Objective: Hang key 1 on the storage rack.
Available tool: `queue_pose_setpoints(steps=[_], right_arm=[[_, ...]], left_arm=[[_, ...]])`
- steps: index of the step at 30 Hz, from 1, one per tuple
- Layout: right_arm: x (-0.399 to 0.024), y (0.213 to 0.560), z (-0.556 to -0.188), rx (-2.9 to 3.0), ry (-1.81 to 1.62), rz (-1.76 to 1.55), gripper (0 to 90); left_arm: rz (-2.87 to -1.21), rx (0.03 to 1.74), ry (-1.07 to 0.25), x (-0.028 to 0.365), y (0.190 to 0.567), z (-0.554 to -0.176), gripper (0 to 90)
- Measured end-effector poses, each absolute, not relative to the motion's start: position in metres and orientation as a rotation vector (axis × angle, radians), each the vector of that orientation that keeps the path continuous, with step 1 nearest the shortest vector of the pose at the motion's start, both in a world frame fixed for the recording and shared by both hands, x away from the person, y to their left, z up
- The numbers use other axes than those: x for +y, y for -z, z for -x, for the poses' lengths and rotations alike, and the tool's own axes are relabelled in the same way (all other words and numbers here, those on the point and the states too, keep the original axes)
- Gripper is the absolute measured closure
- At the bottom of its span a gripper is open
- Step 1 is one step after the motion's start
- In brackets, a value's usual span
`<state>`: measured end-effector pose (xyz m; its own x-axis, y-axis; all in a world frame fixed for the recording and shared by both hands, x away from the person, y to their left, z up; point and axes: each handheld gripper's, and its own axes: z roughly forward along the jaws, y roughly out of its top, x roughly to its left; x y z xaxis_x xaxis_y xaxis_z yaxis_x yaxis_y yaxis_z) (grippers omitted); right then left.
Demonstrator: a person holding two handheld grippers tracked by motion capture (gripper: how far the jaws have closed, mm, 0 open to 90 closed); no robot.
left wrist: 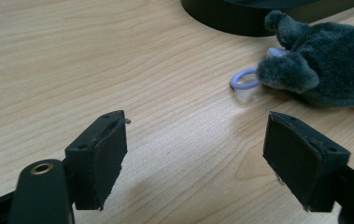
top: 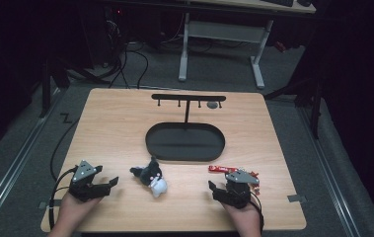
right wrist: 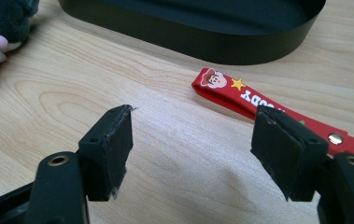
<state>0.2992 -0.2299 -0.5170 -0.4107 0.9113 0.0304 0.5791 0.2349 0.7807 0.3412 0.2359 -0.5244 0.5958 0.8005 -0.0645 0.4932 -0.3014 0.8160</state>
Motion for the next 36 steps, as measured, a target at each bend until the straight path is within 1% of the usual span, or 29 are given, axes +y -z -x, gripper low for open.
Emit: queue_pose_setpoints(steps=[6,8,13,17,20,27,36], right_arm=[[-0.2345,0.5186,-0.2983,2.058,-1.023,-1.376,25.8],[-0.2385,0.5187,-0.2969,2.057,-1.034,-1.383,24.2],[-0.2389,0.5190,-0.2976,2.073,-1.044,-1.386,23.4],[-0.2338,0.5203,-0.3003,2.104,-1.037,-1.365,22.3],[-0.2303,0.5230,-0.3032,2.131,-1.020,-1.367,19.7],[-0.2311,0.5218,-0.3031,2.128,-1.023,-1.371,16.9],[-0.2317,0.5208,-0.3023,2.137,-1.027,-1.376,16.0]], left_arm=[[-2.003,0.998,-0.509,0.2291,0.5258,-0.3431,22.1],[-2.007,0.990,-0.505,0.2283,0.5261,-0.3434,22.1],[-2.039,0.968,-0.523,0.2269,0.5267,-0.3411,21.9],[-2.032,0.967,-0.531,0.2285,0.5261,-0.3394,21.8],[-2.031,0.967,-0.541,0.2297,0.5260,-0.3393,21.8],[-2.039,0.968,-0.546,0.2298,0.5263,-0.3388,21.5],[-2.042,0.968,-0.547,0.2287,0.5266,-0.3392,21.9]])
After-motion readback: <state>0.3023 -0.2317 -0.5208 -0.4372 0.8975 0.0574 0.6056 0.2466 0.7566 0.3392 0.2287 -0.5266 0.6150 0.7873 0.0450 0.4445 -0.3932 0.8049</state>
